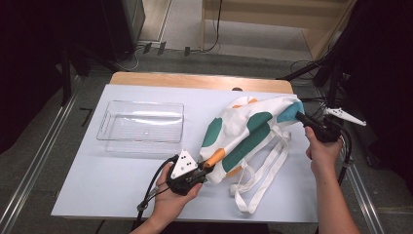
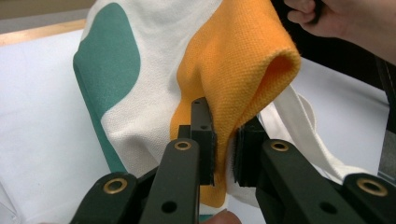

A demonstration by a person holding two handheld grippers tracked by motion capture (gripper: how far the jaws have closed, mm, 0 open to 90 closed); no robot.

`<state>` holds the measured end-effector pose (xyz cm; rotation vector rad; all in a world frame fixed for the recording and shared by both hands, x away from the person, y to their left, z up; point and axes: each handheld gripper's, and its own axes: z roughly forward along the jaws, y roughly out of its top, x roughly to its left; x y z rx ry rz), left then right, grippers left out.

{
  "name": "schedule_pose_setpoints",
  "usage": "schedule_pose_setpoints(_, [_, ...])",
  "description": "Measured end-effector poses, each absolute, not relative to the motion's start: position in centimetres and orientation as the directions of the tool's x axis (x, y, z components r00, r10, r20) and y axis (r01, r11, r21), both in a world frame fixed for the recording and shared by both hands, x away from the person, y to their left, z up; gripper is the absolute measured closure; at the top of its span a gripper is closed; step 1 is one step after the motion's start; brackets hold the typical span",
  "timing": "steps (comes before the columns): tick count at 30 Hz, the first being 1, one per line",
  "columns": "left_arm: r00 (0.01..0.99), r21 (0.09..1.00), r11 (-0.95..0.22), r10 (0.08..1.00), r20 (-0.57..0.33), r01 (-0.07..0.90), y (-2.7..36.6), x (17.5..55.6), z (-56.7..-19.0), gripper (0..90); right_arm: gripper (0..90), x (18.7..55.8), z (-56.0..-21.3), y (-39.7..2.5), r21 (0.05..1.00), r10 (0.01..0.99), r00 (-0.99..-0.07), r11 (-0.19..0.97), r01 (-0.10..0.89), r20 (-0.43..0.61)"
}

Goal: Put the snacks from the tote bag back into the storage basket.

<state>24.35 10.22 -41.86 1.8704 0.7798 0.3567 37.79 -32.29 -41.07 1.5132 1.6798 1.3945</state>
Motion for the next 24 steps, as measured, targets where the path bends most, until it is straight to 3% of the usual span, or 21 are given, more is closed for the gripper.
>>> schedule_pose_setpoints(4, [0.722,0.921,-0.219,0.686,-0.09,0.322,10.7,24.4,-40.7,83.0,77.0,34.9,-39.7,-32.3,0.934,0.94,-0.274,-0.099,0.344,0.201])
schedule_pose_setpoints(15, [0.672,0.95,-0.07,0.722,-0.162,0.304,12.8,28.1,-36.6,81.6,77.1,26.8,-36.5,-33.6,0.974,0.96,-0.213,-0.147,0.174,0.183])
schedule_pose_setpoints(18, [0.636,0.929,-0.054,0.743,-0.208,0.367,13.5,29.6,-37.4,77.9,76.9,25.0,-37.2,-32.9,0.978,0.968,-0.207,-0.103,0.182,0.141])
schedule_pose_setpoints(20, [0.628,0.916,-0.073,0.749,-0.21,0.394,13.7,30.0,-38.2,74.5,76.5,24.9,-38.4,-32.5,0.967,0.97,-0.207,-0.075,0.244,0.128])
schedule_pose_setpoints(22, [0.628,0.912,-0.091,0.753,-0.199,0.399,13.7,29.9,-38.5,70.7,74.3,25.2,-39.6,-32.6,0.953,0.964,-0.219,-0.081,0.292,0.149])
schedule_pose_setpoints(24, [0.62,0.913,-0.103,0.763,-0.182,0.394,13.7,29.5,-38.5,62.2,50.4,26.0,-40.2,-33.1,0.946,0.955,-0.23,-0.114,0.305,0.189])
